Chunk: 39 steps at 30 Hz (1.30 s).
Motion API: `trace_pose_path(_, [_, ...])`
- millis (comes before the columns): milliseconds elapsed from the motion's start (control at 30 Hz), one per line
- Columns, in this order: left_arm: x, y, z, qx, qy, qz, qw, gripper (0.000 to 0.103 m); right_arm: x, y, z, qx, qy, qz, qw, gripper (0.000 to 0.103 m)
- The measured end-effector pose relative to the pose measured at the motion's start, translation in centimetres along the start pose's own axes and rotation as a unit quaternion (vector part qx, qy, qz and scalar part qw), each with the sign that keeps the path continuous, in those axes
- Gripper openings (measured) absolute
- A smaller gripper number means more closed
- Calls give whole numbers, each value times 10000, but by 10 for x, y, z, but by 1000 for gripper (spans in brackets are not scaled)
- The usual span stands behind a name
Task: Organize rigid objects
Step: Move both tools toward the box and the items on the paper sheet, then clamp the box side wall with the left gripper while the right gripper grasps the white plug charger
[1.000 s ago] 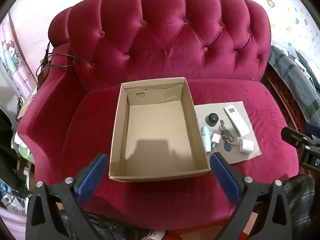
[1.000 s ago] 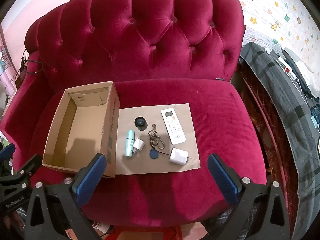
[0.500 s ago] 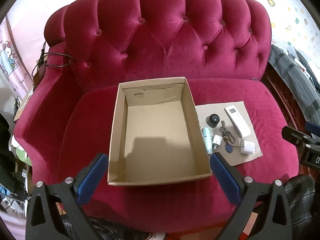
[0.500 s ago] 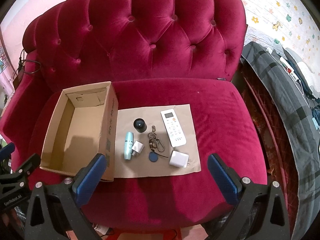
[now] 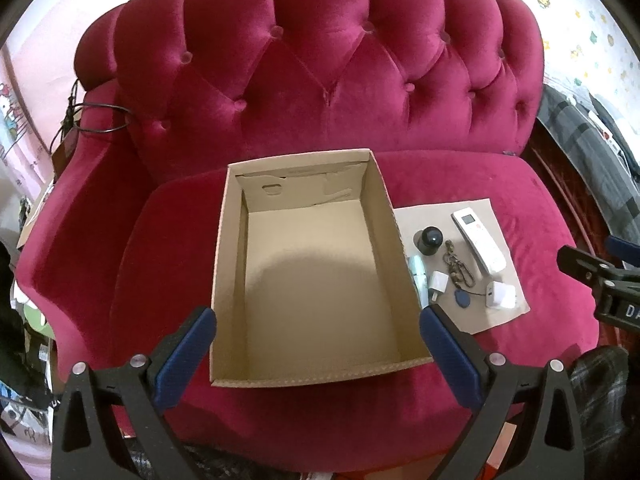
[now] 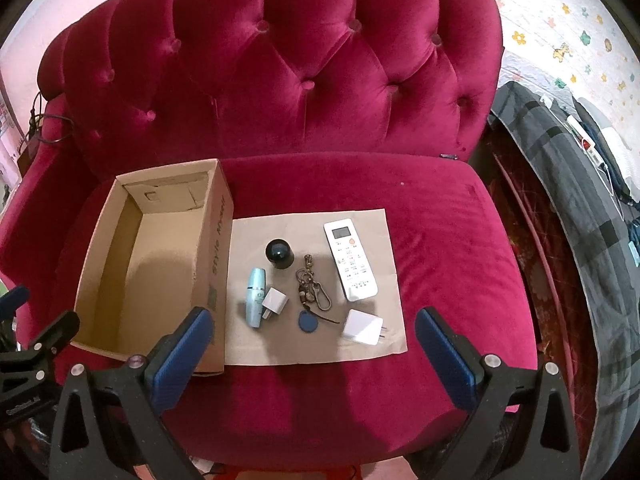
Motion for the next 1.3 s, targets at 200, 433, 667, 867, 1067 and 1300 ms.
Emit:
trace_pose_path(200, [7, 21, 13, 44, 77, -50, 9999, 103, 2, 14, -8, -127, 24, 18, 9999, 103])
trace_pose_path(433, [6, 65, 48, 212, 16, 90, 9997, 103, 1, 33, -13, -209, -10, -11, 9998, 103])
trace_pose_path(667, [4, 104, 78, 276, -141, 268, 9992, 103, -7, 52, -17, -291, -4, 171, 9994, 103])
trace_pose_path(867, [0, 130, 97, 346, -192, 404, 9984, 103, -14, 67, -20, -361, -24, 324, 9988, 103])
trace_pose_path(1067, [-5, 150, 111, 326, -298, 453, 9980, 103, -20, 79, -21, -426, -49, 466, 9980, 103])
trace_pose_path(1300, [-12, 164, 116, 197, -335, 535, 9978, 84, -24, 86, -21, -473, -68, 531, 9974, 103])
Point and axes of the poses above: each gripper's, at about its wrist camera, not at the fingertips, and y roughly the way its jaws point, z to its left, x to its top, the point moved 10 cm from there along y, roughly the way its jaws point, and after that the axes turned 6 degrees about -z, right-handed, at the moved point
